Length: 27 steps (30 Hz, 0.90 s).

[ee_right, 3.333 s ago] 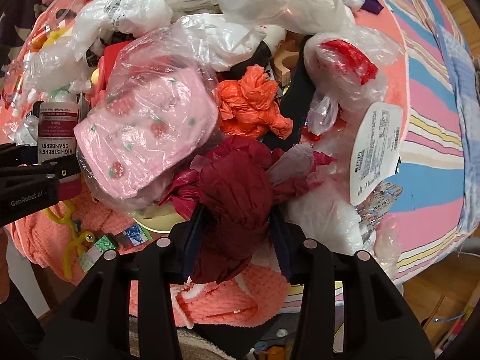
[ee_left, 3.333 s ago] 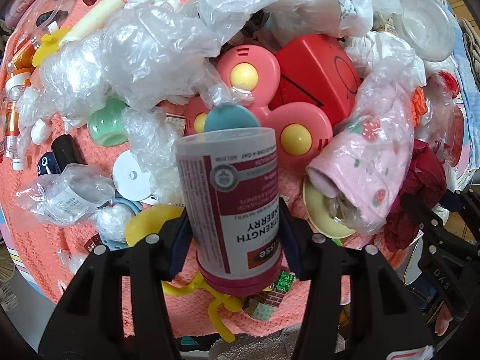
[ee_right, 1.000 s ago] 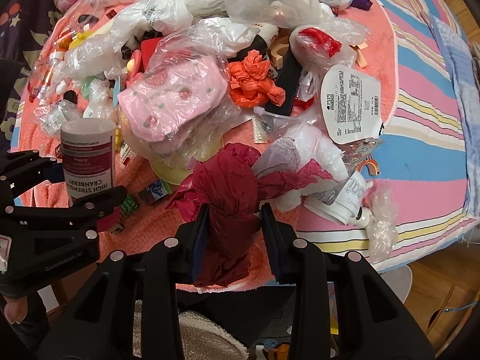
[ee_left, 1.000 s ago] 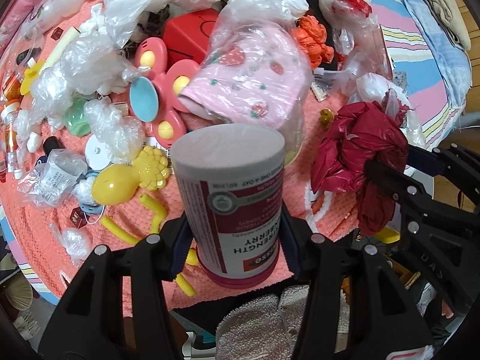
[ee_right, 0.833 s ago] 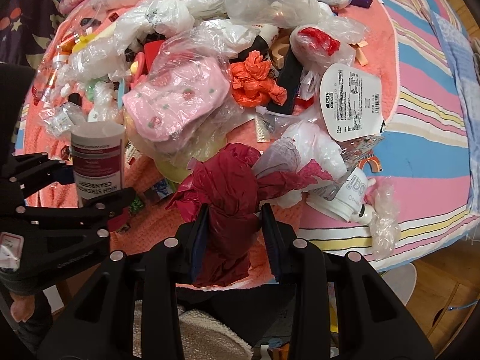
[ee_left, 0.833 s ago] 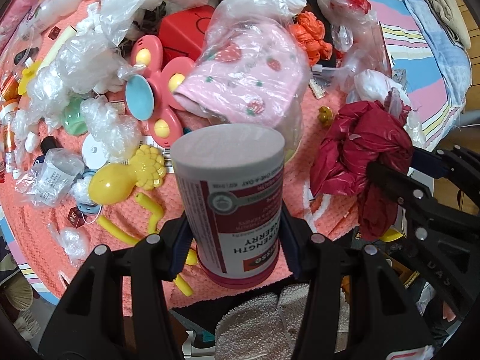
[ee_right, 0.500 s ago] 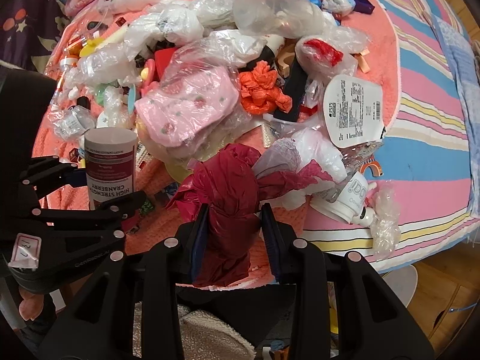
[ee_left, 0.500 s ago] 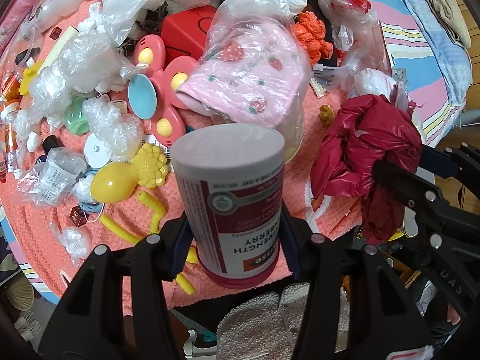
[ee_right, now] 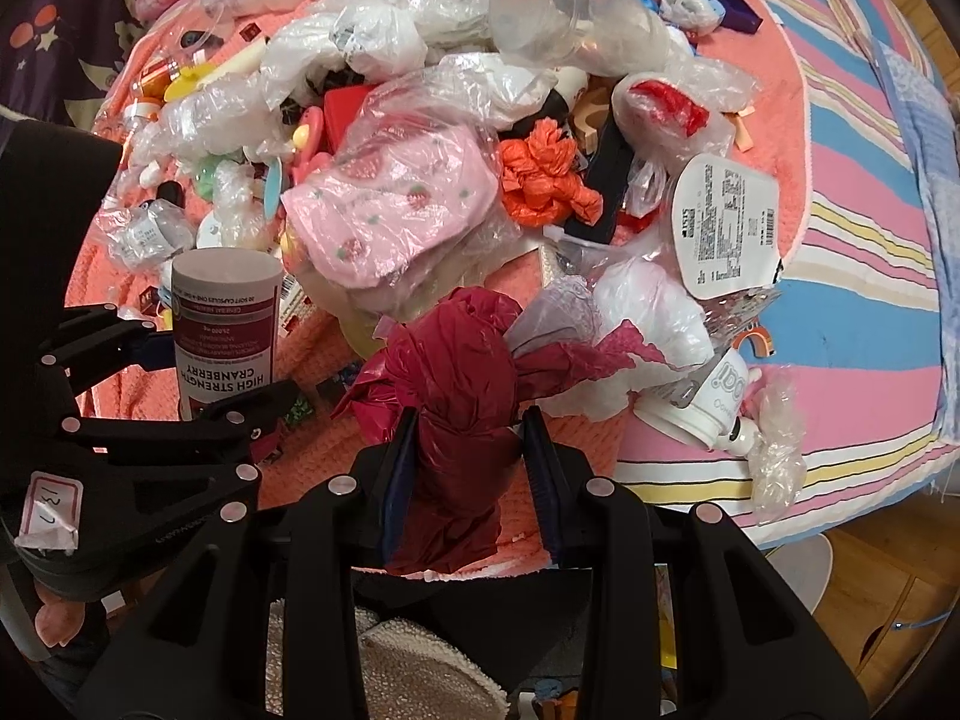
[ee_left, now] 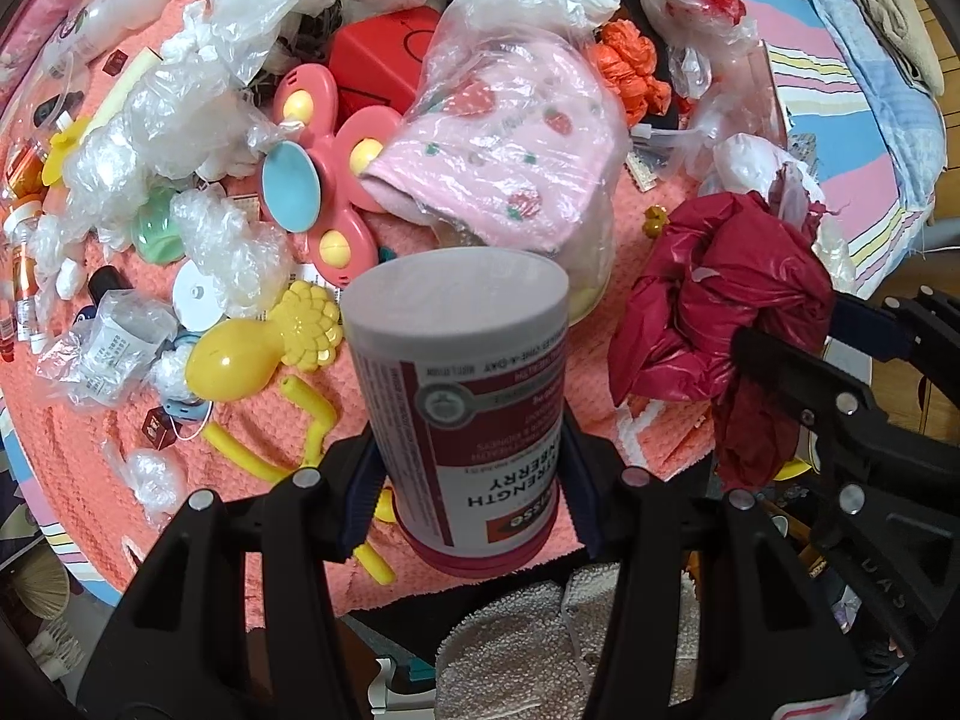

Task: Collect trash
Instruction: 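Lift the dark red cloth with the right gripper while the left holds the bottle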

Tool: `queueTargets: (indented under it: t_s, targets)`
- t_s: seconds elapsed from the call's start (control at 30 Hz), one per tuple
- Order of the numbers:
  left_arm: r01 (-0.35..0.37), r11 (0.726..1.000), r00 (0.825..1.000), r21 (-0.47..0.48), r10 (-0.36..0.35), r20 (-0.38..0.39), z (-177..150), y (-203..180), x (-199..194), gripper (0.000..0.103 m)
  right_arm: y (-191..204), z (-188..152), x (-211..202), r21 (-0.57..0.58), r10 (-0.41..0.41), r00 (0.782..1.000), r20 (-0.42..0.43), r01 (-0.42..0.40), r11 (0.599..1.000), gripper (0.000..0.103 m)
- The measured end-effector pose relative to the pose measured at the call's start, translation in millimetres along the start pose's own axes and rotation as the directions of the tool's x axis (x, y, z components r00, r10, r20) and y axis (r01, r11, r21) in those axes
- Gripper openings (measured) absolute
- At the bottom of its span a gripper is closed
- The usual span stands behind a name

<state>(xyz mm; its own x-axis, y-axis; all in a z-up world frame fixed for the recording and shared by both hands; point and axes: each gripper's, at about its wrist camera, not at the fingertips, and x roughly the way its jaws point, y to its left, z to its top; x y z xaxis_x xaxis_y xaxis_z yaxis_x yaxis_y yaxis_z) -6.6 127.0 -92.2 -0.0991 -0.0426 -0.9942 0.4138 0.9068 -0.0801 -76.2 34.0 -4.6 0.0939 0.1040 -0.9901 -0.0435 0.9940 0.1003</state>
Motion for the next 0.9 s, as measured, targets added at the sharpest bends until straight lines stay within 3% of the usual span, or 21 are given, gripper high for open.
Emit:
queueTargets:
  t_s: [0.9]
  targets:
    - [0.003, 1.000, 1.000, 0.014, -0.003, -0.010, -1.1, -14.8, 6.1, 0.049, -10.1, -5.9, -7.7, 0.029, 0.017, 1.000, 0.010, -0.018, 0.999, 0.033]
